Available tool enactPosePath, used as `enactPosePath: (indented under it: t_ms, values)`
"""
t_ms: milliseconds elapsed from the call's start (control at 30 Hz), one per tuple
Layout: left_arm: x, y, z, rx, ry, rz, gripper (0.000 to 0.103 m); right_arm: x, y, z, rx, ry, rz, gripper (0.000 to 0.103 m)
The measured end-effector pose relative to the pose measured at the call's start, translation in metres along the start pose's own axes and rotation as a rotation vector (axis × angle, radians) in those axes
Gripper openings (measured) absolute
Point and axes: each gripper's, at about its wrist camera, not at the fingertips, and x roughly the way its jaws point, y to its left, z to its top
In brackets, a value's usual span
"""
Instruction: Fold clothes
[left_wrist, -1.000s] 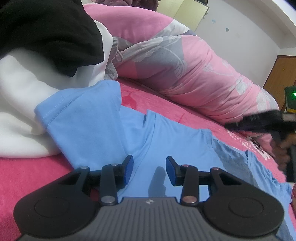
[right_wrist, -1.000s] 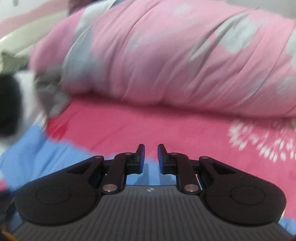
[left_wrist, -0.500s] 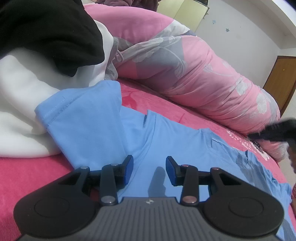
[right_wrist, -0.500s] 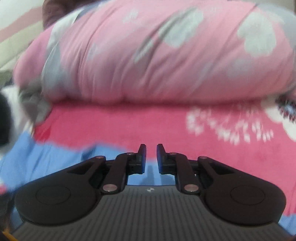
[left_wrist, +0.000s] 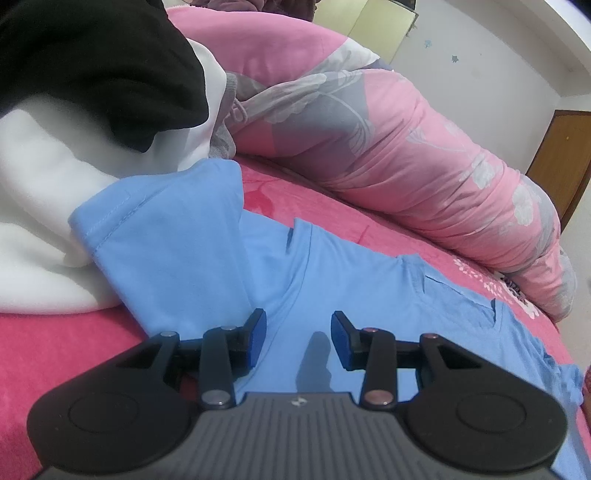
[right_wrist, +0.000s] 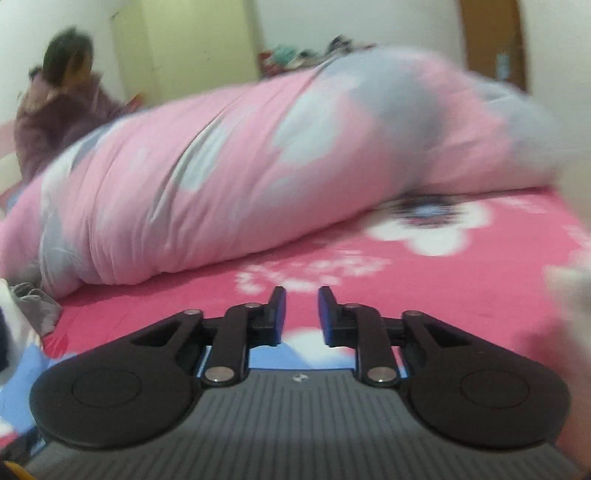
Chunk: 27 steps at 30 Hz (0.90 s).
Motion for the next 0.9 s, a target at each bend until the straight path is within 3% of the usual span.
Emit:
enactPosePath:
  t_ms: [100, 200, 333, 500, 700, 900]
  values:
    - [-0.002, -0.004, 0.001, 0.017, 0.001, 0.011, 0.045, -0.071, -0.034, -0.029, 0.026, 0.005, -0.068, 0.026]
    - [-0.009, -0.011, 0.004, 0.039, -0.009, 0.045, 0.063, -0.121, -0.066, -0.071, 0.081, 0.036, -0.108, 0.026]
    - [-0.032, -0.025, 0.010, 0.095, -0.028, 0.106, 0.068, -0.135, -0.101, -0.112, 0.195, 0.077, -0.113, 0.026]
    - [-0.068, -0.065, 0.026, 0.237, -0.011, 0.102, 0.072, -0.100, -0.116, -0.135, 0.286, 0.107, -0.066, 0.026]
    - [-0.055, -0.143, 0.007, 0.430, 0.121, -0.101, 0.077, -0.039, -0.126, -0.141, 0.448, 0.137, -0.018, 0.028]
    - [-0.014, -0.192, -0.045, 0.498, 0.190, -0.245, 0.074, 0.000, -0.129, -0.131, 0.509, 0.103, -0.073, 0.028]
